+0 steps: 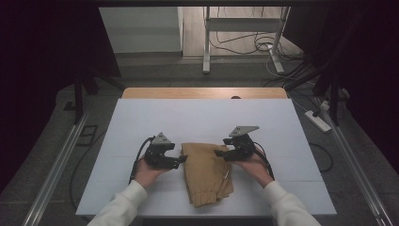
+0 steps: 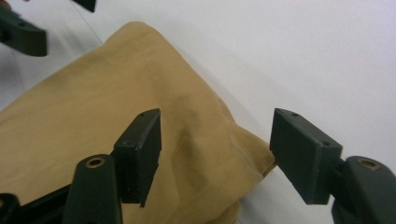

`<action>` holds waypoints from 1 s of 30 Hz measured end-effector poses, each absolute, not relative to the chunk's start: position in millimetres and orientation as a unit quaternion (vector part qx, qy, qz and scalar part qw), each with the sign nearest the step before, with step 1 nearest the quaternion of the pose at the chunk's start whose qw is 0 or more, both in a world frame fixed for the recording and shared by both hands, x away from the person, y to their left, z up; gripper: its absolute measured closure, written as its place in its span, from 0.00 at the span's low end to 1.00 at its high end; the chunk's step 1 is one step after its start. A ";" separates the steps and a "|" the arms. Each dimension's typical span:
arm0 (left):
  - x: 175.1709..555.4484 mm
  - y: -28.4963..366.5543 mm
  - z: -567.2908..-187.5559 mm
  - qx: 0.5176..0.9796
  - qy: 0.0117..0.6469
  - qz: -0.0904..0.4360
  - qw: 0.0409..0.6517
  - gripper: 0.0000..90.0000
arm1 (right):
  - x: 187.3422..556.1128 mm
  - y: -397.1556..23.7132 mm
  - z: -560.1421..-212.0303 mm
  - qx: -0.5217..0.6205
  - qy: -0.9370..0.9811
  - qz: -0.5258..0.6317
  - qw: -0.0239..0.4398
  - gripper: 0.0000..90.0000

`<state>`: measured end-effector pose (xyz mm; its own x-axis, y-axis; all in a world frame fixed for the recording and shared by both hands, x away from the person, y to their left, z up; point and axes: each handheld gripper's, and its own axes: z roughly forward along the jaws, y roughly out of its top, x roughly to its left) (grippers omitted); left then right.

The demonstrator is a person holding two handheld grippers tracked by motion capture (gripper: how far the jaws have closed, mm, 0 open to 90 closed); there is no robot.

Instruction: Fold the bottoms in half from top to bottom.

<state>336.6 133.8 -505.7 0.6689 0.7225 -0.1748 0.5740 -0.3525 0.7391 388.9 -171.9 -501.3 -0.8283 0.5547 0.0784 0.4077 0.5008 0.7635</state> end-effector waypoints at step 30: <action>362.1 113.4 -529.8 0.842 0.398 0.040 0.362 0.80 | 397.4 -161.8 -520.8 0.269 0.888 0.372 0.039 0.86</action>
<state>362.1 113.4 -529.8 0.6796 0.6998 -0.2201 0.6413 -0.4212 0.6414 397.4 -161.8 -520.8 -0.8520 0.5069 0.1311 0.4490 0.5786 0.6809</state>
